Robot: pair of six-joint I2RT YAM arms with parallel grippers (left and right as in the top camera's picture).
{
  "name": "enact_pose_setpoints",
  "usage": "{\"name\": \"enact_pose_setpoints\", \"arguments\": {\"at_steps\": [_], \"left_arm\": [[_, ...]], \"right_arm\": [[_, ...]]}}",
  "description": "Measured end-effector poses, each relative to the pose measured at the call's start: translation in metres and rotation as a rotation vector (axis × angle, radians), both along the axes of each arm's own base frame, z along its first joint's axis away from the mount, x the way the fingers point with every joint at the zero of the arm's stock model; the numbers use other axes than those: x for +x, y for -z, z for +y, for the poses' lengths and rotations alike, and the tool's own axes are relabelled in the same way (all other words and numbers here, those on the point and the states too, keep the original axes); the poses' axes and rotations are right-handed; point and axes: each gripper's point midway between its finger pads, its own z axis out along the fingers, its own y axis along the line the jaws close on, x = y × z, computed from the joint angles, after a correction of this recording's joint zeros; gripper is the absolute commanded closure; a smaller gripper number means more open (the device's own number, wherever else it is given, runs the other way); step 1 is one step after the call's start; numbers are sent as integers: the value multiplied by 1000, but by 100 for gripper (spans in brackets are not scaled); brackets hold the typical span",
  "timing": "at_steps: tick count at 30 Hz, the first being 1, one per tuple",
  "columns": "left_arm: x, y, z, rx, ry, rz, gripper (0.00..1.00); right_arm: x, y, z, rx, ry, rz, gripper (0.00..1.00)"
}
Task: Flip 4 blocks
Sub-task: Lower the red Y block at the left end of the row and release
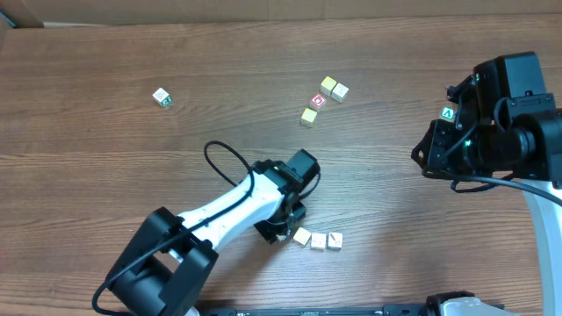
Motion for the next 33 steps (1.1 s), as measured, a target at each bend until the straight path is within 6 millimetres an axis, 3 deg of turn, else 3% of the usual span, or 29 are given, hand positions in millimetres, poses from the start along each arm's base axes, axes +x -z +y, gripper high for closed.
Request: {"name": "enact_pose_setpoints", "arguments": {"at_steps": [2, 4, 7, 14, 16, 22, 28, 33], "left_arm": [[6, 0, 6, -1, -4, -2, 59], [12, -1, 15, 2, -15, 1, 66], [22, -5, 28, 6, -21, 4, 96], [20, -12, 64, 39, 115, 78, 96], [18, -12, 66, 37, 181, 84, 96], [8, -6, 61, 17, 405, 98, 96], [-2, 6, 40, -76, 606, 77, 96], [-11, 11, 34, -136, 691, 89, 96]], "right_arm": [[0, 0, 0, 0, 0, 0, 72], [0, 0, 0, 0, 0, 0, 72], [0, 0, 0, 1, 0, 0, 72], [0, 0, 0, 0, -1, 0, 72], [0, 0, 0, 0, -1, 0, 72], [0, 0, 0, -1, -3, 0, 73], [0, 0, 1, -1, -5, -1, 73], [-1, 0, 4, 0, -20, -1, 73]]}}
